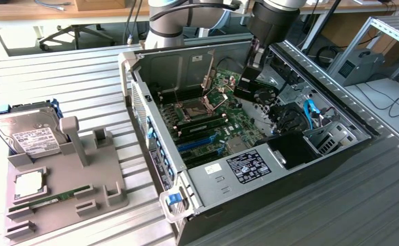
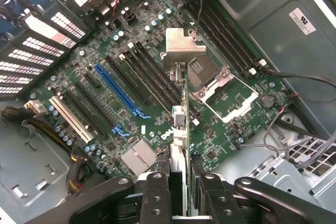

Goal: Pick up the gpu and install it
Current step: 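Insert the gpu into the slot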

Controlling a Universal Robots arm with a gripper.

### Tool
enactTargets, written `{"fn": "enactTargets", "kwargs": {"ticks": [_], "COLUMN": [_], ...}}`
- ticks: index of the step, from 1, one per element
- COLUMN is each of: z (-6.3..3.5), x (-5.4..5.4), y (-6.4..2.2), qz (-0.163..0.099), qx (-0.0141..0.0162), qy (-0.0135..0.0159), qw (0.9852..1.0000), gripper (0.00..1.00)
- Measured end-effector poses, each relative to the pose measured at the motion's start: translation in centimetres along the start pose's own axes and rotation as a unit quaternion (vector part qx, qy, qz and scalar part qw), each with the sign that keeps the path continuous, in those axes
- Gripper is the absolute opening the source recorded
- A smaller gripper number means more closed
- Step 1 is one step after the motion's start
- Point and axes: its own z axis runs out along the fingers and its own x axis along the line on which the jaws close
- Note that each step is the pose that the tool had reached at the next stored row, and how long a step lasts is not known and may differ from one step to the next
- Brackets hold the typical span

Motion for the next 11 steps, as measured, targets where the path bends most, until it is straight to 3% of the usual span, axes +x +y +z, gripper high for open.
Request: {"fn": "enactTargets", "kwargs": {"ticks": [11], "z": [0.01], "x": [0.0], "y": [0.0], "qz": [-0.01], "qx": [-0.0003], "qy": [0.0004], "qw": [0.9999], "gripper": [0.27]}}
